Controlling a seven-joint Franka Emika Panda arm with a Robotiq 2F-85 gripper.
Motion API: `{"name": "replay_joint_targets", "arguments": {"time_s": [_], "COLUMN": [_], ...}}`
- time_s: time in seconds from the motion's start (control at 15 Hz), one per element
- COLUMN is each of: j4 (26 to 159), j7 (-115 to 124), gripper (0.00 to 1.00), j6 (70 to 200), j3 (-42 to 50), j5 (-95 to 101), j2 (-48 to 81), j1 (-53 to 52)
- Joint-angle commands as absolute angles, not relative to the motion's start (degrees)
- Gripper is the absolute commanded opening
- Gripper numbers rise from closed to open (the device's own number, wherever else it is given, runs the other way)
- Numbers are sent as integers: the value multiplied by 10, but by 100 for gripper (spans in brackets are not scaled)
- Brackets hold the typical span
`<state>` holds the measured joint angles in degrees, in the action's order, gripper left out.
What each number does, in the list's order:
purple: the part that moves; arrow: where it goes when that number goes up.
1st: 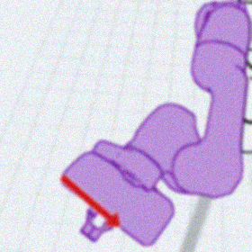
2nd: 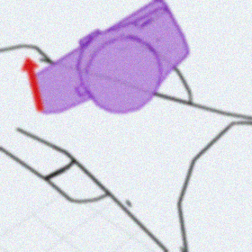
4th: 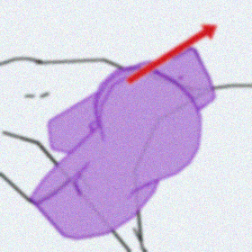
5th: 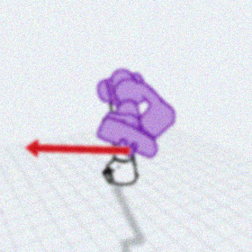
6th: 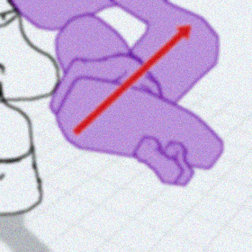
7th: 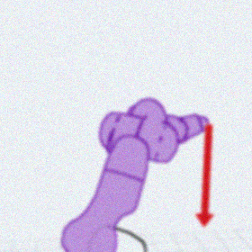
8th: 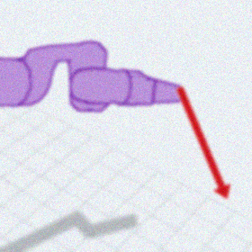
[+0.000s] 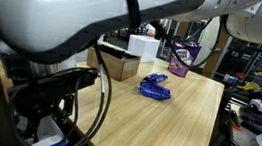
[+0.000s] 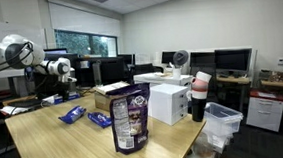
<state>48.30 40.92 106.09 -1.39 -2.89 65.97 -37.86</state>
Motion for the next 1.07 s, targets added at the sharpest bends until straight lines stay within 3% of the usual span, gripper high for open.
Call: {"name": "replay_joint_targets", "arguments": {"time_s": [0.0,0.07,0.13,0.53,0.8,1.0], "j4": [508,511,515,518,518,518], "j7": [428,429,432,447,453,454], "gripper": [89,45,46,11,3,5], "j6": [1086,1087,1091,1101,1106,1103], "j3": [-10,-12,-14,-22,-26,-28], "j5": [-30,-32,-35,-42,-42,-44], "j2": [655,654,651,650,650,650], "j1": [-383,-381,-380,-387,-387,-386]}}
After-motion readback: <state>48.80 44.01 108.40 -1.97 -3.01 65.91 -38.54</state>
